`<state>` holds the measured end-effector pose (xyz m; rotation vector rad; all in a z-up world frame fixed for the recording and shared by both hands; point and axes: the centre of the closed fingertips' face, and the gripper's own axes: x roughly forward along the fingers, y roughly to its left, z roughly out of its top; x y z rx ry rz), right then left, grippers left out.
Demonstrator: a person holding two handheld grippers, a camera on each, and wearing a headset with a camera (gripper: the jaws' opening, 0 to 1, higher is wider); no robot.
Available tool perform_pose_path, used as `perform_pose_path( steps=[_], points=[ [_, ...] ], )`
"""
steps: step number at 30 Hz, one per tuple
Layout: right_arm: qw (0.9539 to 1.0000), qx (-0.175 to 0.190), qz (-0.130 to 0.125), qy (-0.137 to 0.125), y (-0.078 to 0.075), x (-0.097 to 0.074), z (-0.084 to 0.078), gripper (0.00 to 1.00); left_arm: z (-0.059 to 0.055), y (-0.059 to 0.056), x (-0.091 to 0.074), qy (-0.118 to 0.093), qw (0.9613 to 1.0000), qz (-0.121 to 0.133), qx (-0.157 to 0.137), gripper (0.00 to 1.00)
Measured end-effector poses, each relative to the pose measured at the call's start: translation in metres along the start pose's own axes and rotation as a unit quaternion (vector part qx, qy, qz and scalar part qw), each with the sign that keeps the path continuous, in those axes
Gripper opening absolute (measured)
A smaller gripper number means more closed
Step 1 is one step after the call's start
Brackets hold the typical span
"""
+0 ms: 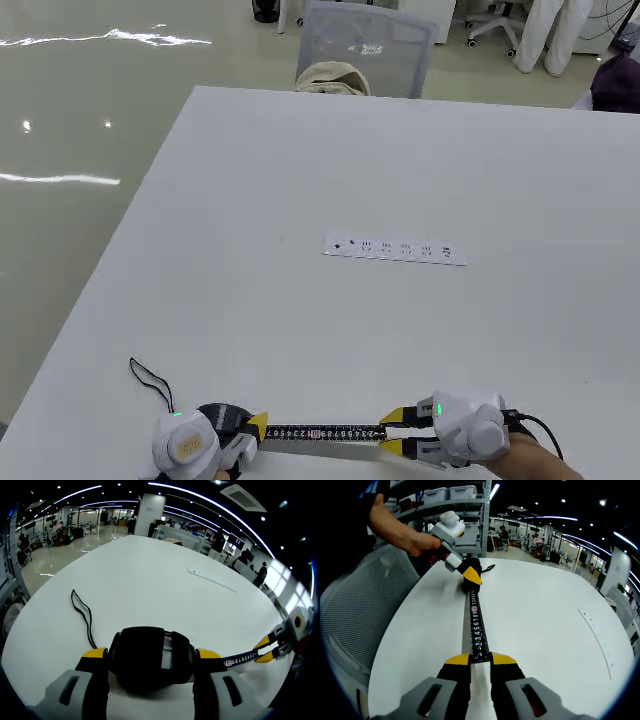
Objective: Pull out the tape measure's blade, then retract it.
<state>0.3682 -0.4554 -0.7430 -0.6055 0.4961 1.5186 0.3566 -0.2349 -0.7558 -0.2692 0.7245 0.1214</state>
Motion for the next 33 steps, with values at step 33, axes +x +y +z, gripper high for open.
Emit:
perform_pose_path(
  steps=[33],
  points=[
    [0.9999,0.002,0.010,-0.008,0.001,0.019,0.014,0.12,0.000,0.000,0.000,-0.001,1.0000,-0.005,-0.005,0.66]
  ],
)
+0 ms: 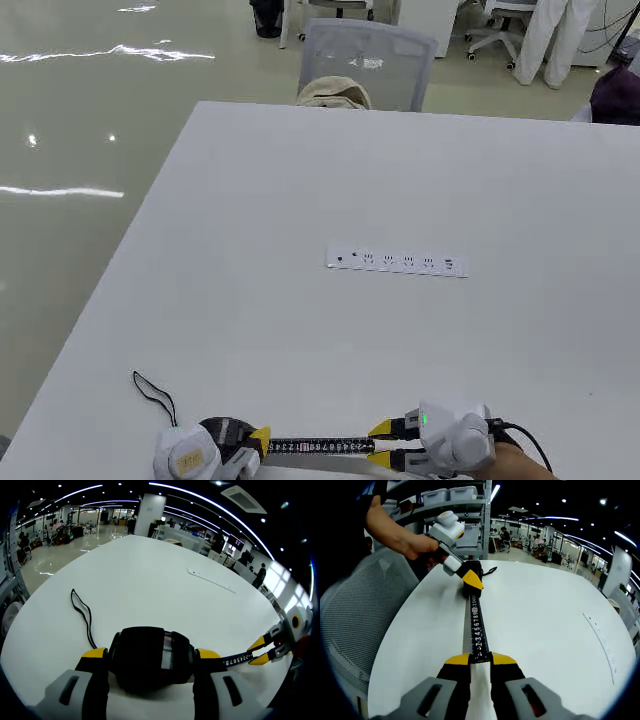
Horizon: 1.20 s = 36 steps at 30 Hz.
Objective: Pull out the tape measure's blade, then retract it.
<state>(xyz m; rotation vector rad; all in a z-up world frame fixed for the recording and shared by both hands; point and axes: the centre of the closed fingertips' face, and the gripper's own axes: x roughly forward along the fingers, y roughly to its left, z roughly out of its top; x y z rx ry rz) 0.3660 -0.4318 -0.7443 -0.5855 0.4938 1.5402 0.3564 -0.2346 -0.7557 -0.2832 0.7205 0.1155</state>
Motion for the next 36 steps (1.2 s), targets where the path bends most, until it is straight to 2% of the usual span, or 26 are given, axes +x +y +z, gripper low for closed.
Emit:
perform_pose_path(
  steps=[36],
  points=[
    [0.9999,0.003,0.012,-0.004,0.004,0.025,0.016,0.12,0.000,0.000,-0.001,0.002,1.0000,-0.005,-0.001,0.66]
  ],
)
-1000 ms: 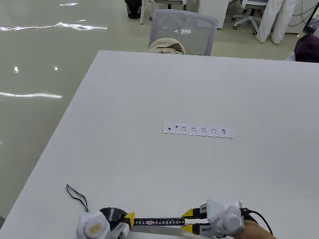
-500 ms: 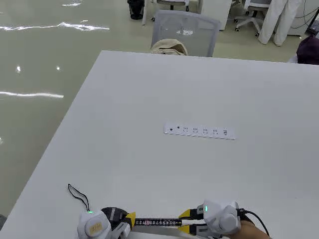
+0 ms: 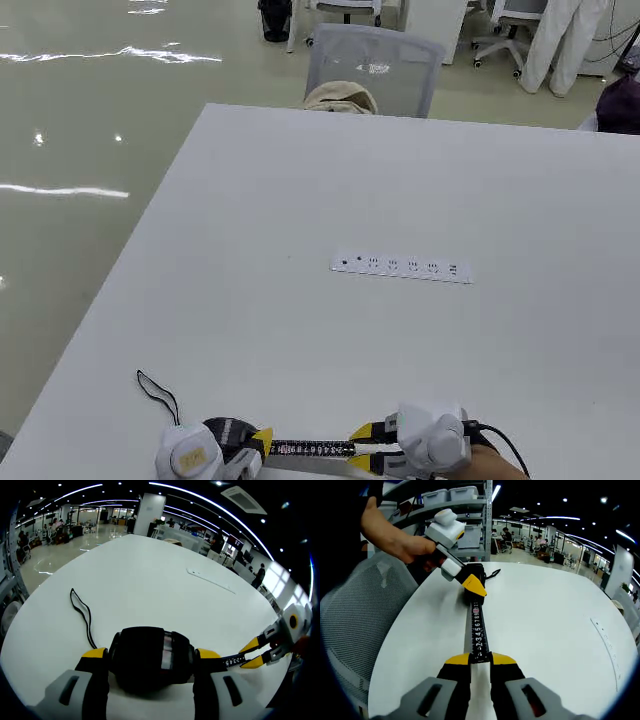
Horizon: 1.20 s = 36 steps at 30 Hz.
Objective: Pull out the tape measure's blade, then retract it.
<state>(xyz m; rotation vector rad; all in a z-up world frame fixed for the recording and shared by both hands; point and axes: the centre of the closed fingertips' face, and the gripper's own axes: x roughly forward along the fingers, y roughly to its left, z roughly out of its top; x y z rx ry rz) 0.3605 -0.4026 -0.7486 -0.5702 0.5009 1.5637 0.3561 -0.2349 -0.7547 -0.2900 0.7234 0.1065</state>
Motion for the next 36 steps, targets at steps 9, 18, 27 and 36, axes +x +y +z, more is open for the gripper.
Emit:
perform_pose_path(
  steps=[9,18,27,36],
  points=[
    [1.0000,-0.002,0.001,-0.001,0.000,0.006,0.005,0.12,0.000,0.001,0.000,0.001,1.0000,-0.001,-0.001,0.66],
    [1.0000,0.000,0.003,-0.003,0.001,0.012,0.008,0.12,0.000,0.001,0.001,0.001,1.0000,-0.001,0.000,0.66],
    [1.0000,-0.002,0.007,-0.005,0.002,0.020,0.014,0.12,0.000,0.000,0.000,0.003,1.0000,-0.003,0.000,0.66],
    [0.9999,-0.003,0.011,-0.007,0.003,0.024,0.018,0.12,-0.001,0.001,0.000,0.003,1.0000,-0.004,0.000,0.66]
  ],
)
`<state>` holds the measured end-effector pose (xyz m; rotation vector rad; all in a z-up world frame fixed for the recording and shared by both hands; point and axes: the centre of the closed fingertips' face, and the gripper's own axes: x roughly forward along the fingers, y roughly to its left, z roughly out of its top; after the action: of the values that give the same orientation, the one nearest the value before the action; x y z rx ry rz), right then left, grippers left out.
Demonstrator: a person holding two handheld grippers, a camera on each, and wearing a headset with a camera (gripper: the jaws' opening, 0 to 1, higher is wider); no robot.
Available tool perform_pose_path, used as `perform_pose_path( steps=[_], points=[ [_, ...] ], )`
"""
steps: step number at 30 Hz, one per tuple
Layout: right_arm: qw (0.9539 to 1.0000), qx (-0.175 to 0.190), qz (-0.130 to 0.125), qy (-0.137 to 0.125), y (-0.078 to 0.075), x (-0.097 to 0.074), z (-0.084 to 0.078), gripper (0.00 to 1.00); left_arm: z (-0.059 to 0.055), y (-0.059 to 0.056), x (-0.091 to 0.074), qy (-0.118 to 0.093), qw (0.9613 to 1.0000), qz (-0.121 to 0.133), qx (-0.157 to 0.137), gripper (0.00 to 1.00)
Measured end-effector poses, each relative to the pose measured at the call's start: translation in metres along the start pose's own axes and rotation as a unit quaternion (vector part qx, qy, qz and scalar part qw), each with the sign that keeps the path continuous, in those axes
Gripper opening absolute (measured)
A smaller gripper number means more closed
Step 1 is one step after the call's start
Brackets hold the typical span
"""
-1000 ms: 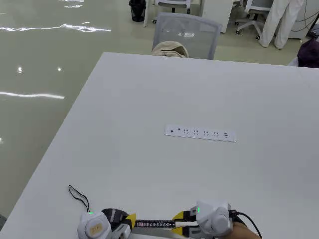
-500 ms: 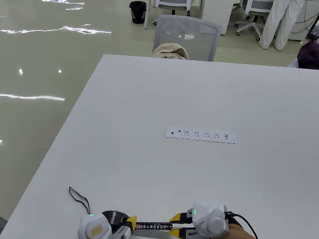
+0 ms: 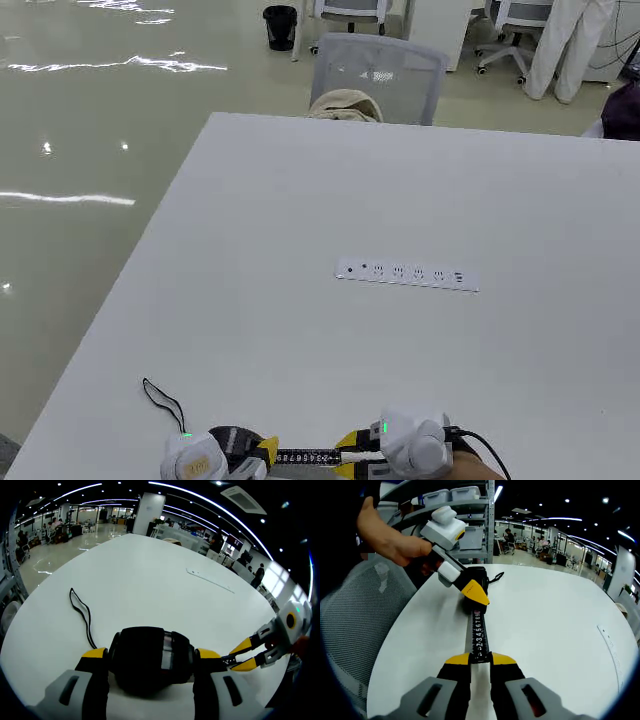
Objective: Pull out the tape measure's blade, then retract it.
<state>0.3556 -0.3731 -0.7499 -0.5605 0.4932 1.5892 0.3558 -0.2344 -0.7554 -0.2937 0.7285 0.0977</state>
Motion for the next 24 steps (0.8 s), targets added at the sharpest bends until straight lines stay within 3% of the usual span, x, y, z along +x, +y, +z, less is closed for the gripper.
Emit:
perform_pose_path(
  steps=[24],
  points=[
    [0.9999,-0.006,0.010,-0.005,0.0008,0.0101,0.0090,0.12,-0.0002,0.0002,0.0006,0.003,1.0000,0.001,0.003,0.66]
  ],
)
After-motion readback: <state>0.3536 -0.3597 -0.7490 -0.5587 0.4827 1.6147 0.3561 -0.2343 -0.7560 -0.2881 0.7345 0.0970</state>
